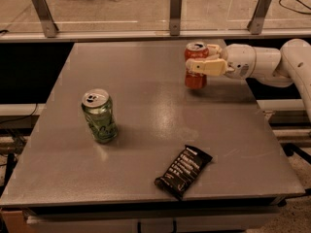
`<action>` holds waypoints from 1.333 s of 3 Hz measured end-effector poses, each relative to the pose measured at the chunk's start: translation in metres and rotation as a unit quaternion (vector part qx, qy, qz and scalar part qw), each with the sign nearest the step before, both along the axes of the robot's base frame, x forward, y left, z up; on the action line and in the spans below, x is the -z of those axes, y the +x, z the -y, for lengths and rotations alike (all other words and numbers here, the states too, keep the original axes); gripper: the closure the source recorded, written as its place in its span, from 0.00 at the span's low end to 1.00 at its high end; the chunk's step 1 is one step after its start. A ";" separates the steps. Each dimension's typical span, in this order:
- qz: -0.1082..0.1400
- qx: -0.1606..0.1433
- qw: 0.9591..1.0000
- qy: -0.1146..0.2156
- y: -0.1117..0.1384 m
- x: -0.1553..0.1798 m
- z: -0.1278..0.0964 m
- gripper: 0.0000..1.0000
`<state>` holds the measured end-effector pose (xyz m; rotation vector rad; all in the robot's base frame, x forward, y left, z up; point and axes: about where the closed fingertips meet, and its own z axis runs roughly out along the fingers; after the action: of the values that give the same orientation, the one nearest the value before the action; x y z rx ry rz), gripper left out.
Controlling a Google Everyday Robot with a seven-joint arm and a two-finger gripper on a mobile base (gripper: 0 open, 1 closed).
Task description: Place coke can upright
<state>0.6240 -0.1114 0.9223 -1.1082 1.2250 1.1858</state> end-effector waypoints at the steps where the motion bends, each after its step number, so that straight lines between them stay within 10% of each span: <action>1: 0.015 -0.015 1.000 -0.004 -0.007 0.007 0.000 0.59; 4: 0.018 -0.036 0.999 -0.020 -0.020 0.029 0.004 0.00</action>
Offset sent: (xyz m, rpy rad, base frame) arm -0.0177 -0.0084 -0.0212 -0.0514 -0.0707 0.0809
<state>0.6039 -0.1158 0.8930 -1.2073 1.1947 1.1943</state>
